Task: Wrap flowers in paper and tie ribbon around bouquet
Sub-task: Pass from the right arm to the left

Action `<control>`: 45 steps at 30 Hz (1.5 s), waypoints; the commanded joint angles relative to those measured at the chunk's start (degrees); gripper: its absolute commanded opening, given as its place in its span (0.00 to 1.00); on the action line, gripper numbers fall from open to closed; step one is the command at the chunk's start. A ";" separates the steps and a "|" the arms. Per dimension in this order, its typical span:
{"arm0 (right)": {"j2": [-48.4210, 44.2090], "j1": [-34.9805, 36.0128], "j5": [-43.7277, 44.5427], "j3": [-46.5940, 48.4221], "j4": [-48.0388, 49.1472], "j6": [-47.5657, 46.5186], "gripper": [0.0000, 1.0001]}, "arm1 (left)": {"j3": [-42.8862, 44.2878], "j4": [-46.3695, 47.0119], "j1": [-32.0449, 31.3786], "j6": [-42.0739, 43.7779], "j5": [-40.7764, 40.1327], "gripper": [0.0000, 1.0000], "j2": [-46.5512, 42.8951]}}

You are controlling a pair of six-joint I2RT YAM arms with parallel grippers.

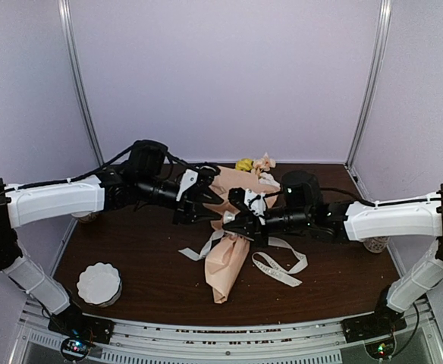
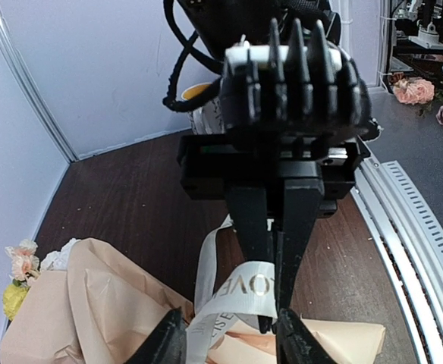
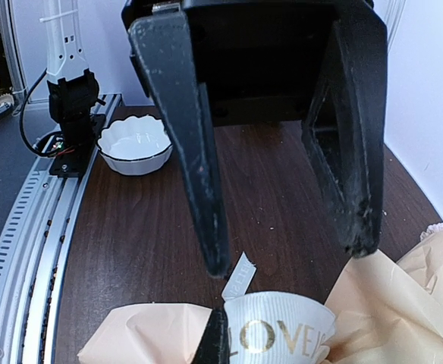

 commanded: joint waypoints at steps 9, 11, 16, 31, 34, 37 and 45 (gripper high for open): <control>0.31 -0.12 -0.37 2.06 0.90 -1.28 0.00 | 0.14 3.48 -1.56 -2.14 -1.28 0.27 3.26; 0.25 -0.17 -0.23 2.00 0.67 -1.16 0.00 | 0.39 3.01 -1.54 -2.23 -1.43 0.17 3.40; 0.33 -0.20 -0.01 2.16 0.03 -1.07 0.00 | 0.41 2.91 -1.54 -3.05 -1.06 0.14 2.86; 0.65 -0.22 0.52 2.89 -1.67 -0.78 0.00 | -0.73 5.79 -1.54 -4.94 -0.91 0.20 0.92; 0.53 -0.20 0.52 2.90 -1.83 -0.81 0.00 | -1.51 6.60 -1.54 -4.90 -1.18 0.17 0.64; 0.59 -0.24 0.56 2.90 -1.93 -0.88 0.00 | -1.48 6.36 -1.54 -4.87 -0.41 0.06 0.62; 0.30 -0.28 2.36 2.81 -3.00 -0.08 0.08 | -2.52 6.48 -1.54 -5.66 -1.13 0.00 0.38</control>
